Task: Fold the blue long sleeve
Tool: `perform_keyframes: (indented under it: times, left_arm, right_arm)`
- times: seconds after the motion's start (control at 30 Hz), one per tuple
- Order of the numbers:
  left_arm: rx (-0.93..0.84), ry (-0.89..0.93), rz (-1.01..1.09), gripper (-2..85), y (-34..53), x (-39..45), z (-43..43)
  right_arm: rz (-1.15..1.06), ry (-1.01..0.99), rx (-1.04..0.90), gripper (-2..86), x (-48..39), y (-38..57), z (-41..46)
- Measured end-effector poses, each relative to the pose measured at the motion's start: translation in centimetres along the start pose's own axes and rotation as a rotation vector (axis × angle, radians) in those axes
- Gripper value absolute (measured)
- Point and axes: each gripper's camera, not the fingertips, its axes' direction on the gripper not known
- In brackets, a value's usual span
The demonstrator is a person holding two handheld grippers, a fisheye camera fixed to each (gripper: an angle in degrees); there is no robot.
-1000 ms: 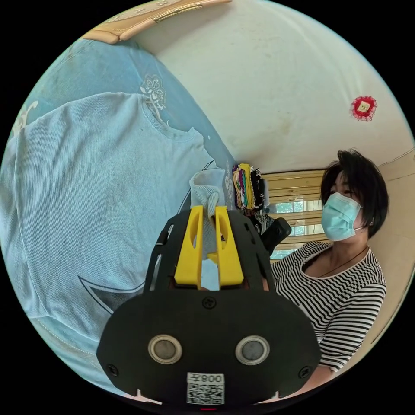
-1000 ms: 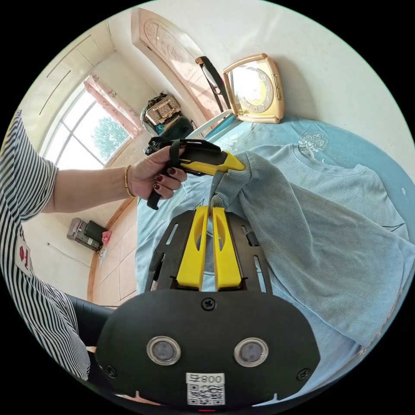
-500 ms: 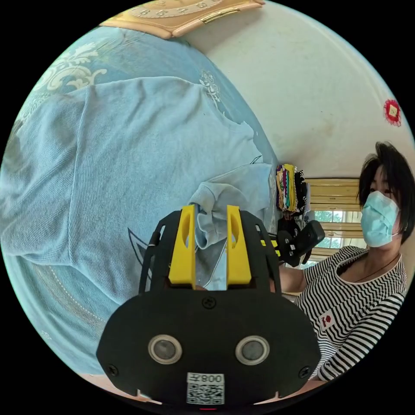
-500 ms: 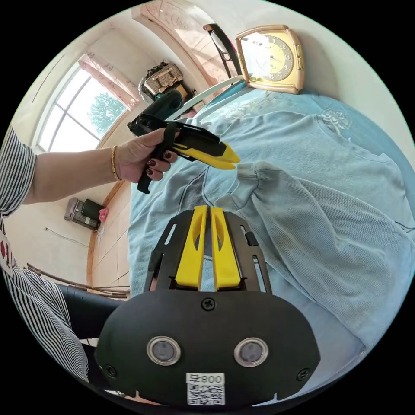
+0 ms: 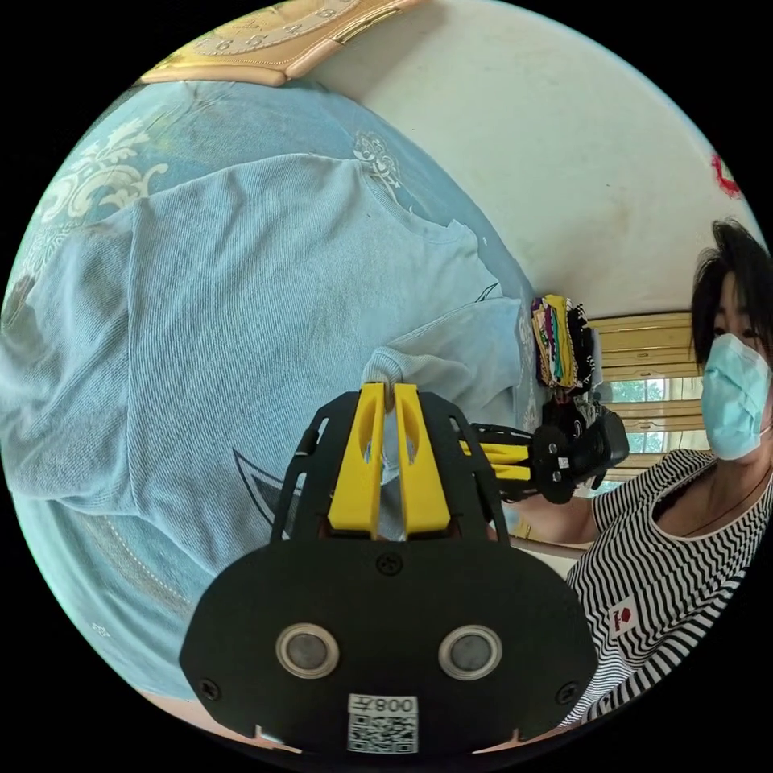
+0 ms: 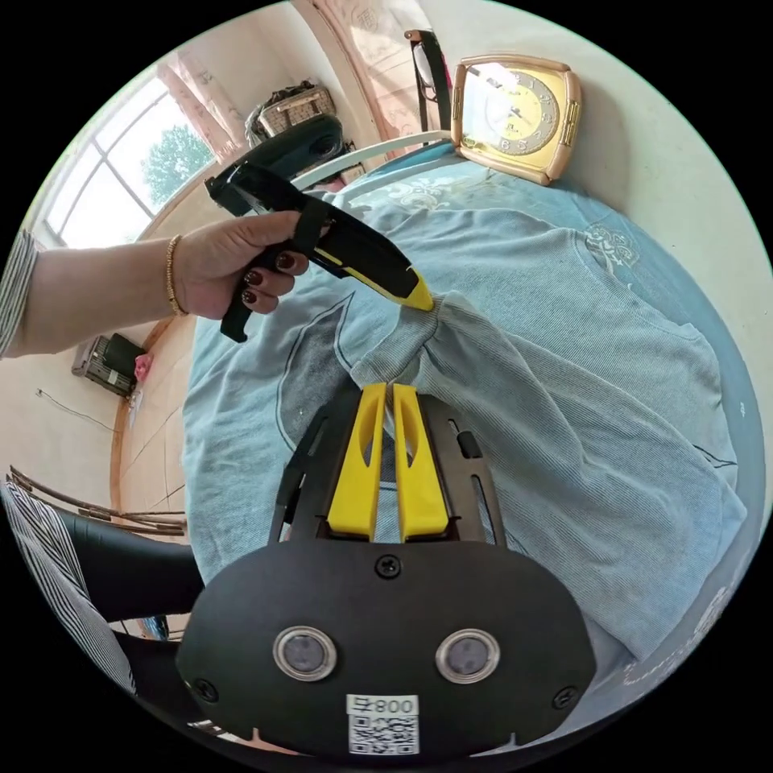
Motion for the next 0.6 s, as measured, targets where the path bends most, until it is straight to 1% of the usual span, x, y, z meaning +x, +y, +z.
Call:
perform_keyframes:
  times: [0.03,0.1,0.17,0.2,0.23,0.27,0.33,0.4,0.47,0.5,0.57,0.6]
  left_arm:
    - [0.016,0.002,0.009,2.9,0.4,0.4,-0.5]
    - [0.021,-0.012,0.0,2.9,1.0,0.3,-0.6]
    - [-0.021,-0.046,-0.041,3.0,1.8,-0.8,0.9]
    - [-0.014,-0.046,-0.059,3.1,2.1,-1.2,1.2]
    - [0.018,-0.025,-0.084,3.3,2.6,-1.7,1.1]
    - [0.065,-0.007,-0.086,3.6,2.9,-1.7,0.6]
    - [0.126,-0.012,-0.061,3.9,3.2,-0.9,-0.2]
    - [0.114,-0.03,-0.007,3.6,2.8,0.6,0.3]
    - [0.044,-0.066,0.055,2.4,1.7,2.3,2.9]
    - [0.022,-0.086,0.062,2.1,1.5,2.5,3.6]
    - [-0.031,-0.184,0.074,1.6,1.1,2.2,6.0]
    - [-0.012,-0.171,0.072,1.5,1.2,1.9,6.0]
  right_arm:
    - [0.003,-0.033,0.04,1.7,-0.1,0.1,-1.2]
    - [-0.005,-0.044,0.048,1.6,-0.3,0.1,-1.9]
    - [0.003,-0.065,-0.003,1.6,-0.1,0.1,-0.8]
    - [0.004,-0.078,-0.051,1.7,0.0,0.0,0.3]
    - [-0.001,-0.077,-0.072,1.7,0.1,0.0,0.8]
    - [0.003,-0.082,-0.054,1.7,0.2,0.0,0.6]
    - [0.033,-0.114,-0.057,1.7,0.9,-0.2,0.0]
    - [0.052,-0.129,-0.053,1.7,1.2,-0.3,-0.5]
    - [0.063,-0.127,-0.048,1.7,1.3,-0.5,-1.0]
    - [0.07,-0.122,-0.05,1.6,1.3,-0.7,-1.4]
    - [0.071,-0.115,-0.052,1.6,1.2,-0.9,-2.0]
    - [0.078,-0.116,-0.051,1.5,1.3,-1.0,-2.4]
